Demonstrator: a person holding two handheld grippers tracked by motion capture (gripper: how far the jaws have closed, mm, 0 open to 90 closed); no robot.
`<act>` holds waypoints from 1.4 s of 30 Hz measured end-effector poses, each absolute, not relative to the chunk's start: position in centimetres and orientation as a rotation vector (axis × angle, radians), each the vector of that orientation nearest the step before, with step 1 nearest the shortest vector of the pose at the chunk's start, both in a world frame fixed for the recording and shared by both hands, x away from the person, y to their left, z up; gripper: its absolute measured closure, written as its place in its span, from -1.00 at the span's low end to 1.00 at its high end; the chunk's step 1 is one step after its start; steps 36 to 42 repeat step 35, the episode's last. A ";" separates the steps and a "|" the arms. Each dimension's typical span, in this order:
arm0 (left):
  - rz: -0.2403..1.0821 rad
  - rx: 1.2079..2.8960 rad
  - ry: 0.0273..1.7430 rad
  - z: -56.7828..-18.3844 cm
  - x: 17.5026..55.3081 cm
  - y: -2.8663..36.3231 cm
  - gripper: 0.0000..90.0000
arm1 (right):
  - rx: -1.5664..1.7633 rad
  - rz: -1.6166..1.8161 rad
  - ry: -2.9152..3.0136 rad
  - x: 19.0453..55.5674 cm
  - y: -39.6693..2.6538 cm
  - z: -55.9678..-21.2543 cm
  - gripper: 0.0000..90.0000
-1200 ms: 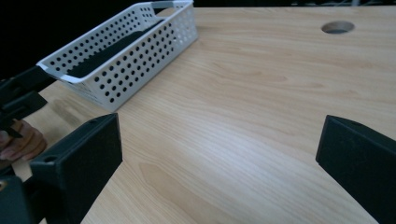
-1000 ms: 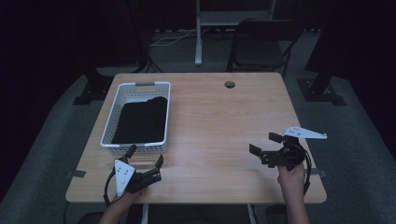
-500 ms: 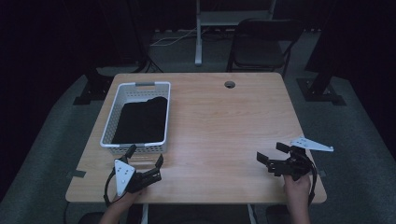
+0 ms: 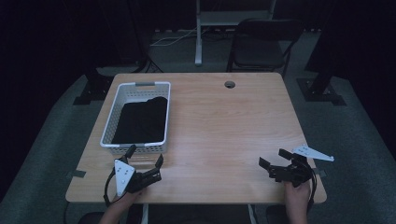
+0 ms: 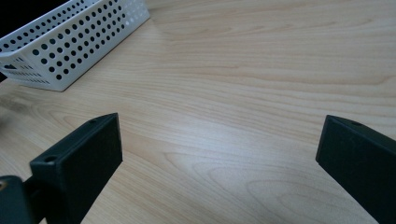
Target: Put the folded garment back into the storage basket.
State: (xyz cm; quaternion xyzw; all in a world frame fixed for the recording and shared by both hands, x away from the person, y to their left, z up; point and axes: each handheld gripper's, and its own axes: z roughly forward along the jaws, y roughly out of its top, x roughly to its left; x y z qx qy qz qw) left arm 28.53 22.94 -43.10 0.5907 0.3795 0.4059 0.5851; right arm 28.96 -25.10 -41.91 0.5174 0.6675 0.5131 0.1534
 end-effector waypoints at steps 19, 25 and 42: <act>0.947 1.375 0.885 -43.1 28.5 22.9 -0.94 | 1.484 1.449 1.876 29.5 -25.0 -43.1 -0.98; 0.946 1.377 0.884 -43.1 28.5 22.9 -0.94 | 1.487 1.452 1.839 29.7 -25.2 -43.1 -0.99; 0.947 1.377 0.884 -43.1 28.5 22.9 -0.94 | 1.481 1.444 1.847 29.6 -25.0 -43.2 -0.99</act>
